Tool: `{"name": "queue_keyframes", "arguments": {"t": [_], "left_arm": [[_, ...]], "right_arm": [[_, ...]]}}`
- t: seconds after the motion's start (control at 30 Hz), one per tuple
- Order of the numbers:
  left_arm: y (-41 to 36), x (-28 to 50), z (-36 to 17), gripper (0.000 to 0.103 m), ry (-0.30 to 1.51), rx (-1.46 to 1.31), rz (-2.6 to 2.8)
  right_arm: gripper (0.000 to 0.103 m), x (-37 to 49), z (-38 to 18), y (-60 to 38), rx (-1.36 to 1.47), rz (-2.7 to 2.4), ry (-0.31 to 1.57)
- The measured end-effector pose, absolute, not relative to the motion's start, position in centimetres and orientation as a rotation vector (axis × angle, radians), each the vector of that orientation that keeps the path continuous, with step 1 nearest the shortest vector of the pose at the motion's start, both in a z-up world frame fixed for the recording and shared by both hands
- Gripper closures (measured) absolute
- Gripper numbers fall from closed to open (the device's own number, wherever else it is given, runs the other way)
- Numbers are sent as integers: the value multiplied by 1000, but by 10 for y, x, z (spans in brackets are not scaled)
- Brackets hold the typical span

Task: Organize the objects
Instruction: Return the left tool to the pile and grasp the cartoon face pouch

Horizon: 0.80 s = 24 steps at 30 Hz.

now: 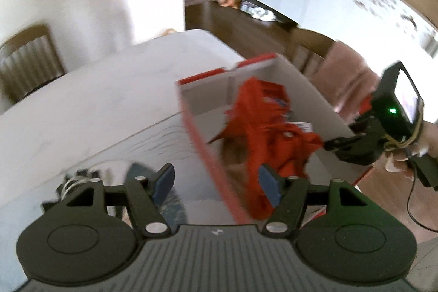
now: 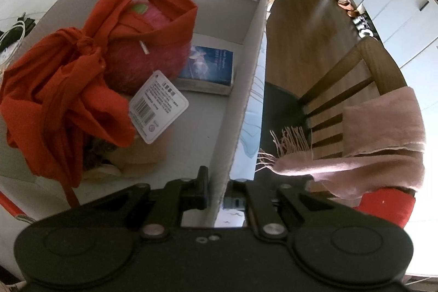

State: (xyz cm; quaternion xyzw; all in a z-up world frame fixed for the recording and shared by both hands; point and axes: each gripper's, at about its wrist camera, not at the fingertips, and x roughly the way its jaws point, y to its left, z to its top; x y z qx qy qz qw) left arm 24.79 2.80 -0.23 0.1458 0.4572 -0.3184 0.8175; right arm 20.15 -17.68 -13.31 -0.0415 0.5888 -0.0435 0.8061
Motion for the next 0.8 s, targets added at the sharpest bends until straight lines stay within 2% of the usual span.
{"name": "queue_keyframes", "arguments": {"t": [0.47, 0.8], "left_arm": [[144, 251, -17, 36, 960, 172, -390], [166, 242, -66, 36, 964, 265, -356]], "right_arm": [[98, 206, -112, -184, -24, -121, 1244], [100, 206, -111, -185, -3, -133, 1252]]}}
